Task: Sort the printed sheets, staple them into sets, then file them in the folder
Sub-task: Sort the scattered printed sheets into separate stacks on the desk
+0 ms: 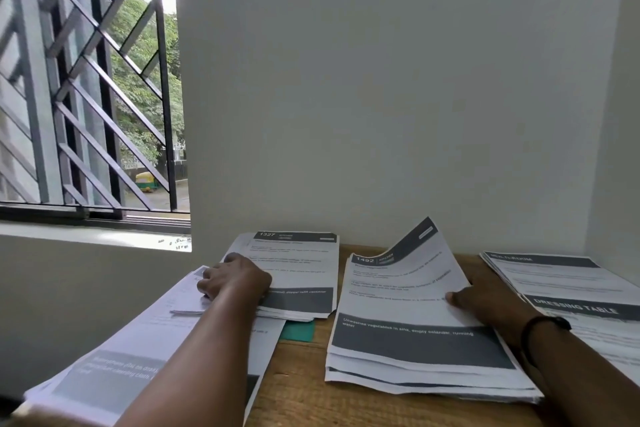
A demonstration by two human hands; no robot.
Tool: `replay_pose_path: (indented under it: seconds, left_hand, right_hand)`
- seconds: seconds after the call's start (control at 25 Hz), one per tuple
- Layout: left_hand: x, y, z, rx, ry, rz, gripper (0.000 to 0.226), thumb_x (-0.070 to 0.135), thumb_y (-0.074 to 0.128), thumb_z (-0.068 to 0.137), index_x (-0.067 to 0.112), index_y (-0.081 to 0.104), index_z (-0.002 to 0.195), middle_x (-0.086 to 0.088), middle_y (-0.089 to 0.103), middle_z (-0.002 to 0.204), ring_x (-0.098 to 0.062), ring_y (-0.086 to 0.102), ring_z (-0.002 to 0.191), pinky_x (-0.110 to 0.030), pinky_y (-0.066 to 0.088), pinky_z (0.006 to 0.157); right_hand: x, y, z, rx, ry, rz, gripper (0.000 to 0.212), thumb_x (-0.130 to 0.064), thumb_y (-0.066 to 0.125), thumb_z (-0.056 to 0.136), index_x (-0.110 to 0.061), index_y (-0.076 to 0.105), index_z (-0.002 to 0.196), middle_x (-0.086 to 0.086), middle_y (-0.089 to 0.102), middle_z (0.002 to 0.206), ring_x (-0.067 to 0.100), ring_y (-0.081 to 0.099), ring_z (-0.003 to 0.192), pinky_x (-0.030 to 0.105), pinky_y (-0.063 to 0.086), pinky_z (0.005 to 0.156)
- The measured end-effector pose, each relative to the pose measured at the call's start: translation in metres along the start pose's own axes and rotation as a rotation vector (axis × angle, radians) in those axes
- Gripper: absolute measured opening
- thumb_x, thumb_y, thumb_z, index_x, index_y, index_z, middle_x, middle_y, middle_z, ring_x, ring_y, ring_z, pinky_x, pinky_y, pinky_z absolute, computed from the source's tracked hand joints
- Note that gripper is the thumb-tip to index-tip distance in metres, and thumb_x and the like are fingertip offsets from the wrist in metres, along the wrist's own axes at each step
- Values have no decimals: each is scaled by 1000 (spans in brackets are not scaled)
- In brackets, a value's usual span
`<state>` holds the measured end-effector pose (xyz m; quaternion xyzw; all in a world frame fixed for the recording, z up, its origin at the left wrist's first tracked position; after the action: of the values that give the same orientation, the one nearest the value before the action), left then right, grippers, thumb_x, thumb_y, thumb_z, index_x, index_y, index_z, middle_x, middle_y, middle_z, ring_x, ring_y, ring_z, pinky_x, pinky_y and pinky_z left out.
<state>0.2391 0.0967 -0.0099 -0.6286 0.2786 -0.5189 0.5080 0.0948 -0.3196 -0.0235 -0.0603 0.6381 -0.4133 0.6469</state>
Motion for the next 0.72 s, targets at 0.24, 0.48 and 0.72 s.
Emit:
replay_pose_path:
  seconds: [0.24,0.48,0.72]
  left_hand:
    - [-7,-13,6,88,-16,-345,54,15,60,86,0,41,134,-25,54,128,-40,50,118,-43,44,95]
    - [4,-55,2,278,172,-1241,27,16,61,91,5,67,114,-14,69,110,-28,62,94,-33,49,82]
    - [58,-12,-33,-389,132,-1407,16,10,62,90,4,62,105,-19,67,103,-35,66,92,-41,56,79]
  right_hand:
    - [0,-3,-8,-2,46,70,31,-6,66,86,-2,65,117,12,66,116,25,60,89,27,44,74]
    - [2,-4,-6,-11,81,103,34,-7,64,88,-2,62,121,12,65,120,27,60,97,29,44,84]
    - [4,-5,-6,-7,127,214,34,-10,64,89,-3,61,123,10,64,121,24,60,92,24,45,72]
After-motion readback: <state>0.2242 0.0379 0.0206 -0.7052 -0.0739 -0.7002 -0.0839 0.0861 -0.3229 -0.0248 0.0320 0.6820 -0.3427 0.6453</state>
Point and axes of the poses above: each hand's wrist, its own z-axis towards the middle knuckle, its own y-axis out of the palm, x = y × z, the point moved 10 cm from there along z, towards the middle knuckle
